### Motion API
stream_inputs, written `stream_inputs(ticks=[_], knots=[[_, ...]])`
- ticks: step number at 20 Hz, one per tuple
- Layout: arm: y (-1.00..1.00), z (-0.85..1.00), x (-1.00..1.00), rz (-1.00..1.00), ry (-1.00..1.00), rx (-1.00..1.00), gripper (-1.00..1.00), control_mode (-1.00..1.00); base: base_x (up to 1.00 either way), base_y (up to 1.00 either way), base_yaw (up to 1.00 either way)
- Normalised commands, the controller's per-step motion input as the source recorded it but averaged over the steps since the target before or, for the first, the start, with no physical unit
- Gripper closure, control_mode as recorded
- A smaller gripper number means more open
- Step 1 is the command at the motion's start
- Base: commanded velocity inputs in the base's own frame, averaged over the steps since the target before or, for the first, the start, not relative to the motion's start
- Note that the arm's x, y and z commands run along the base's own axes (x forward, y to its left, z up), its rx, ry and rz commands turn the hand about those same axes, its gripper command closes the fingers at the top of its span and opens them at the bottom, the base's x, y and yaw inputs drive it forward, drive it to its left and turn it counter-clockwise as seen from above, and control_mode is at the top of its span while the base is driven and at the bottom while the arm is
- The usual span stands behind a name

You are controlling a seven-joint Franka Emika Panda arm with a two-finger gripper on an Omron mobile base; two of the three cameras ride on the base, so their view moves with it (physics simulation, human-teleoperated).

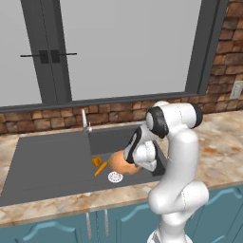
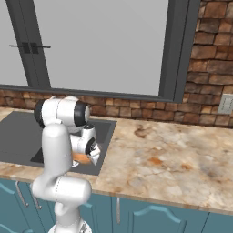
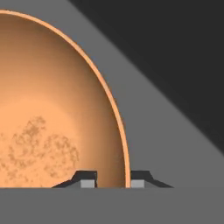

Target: Dump the orange and carrot from the bowl so the bowl can be washed. Place the bowl in the sink after clearing the leftovers.

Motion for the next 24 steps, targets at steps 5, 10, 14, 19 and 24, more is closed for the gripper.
stream_inputs(ticks=[5, 10, 14, 19, 24], knots=[[0.01, 0.55, -0.04, -0.05, -0.02, 0.00, -1.00, -1.00, 0.00, 0.00, 0.00], [0.04, 1.00, -0.06, -0.07, -0.23, -0.02, -1.00, -1.00, 0.00, 0.00, 0.00], [0.26, 1.00, -0.06, -0.07, -0.32, -0.06, -1.00, -1.00, 0.00, 0.00, 0.00], [0.21, 1.00, -0.44, -0.03, -0.32, -0.05, -1.00, -1.00, 0.00, 0.00, 0.00], [0.02, 1.00, -0.80, -0.01, -0.35, 0.00, -1.00, -1.00, 0.00, 0.00, 0.00]])
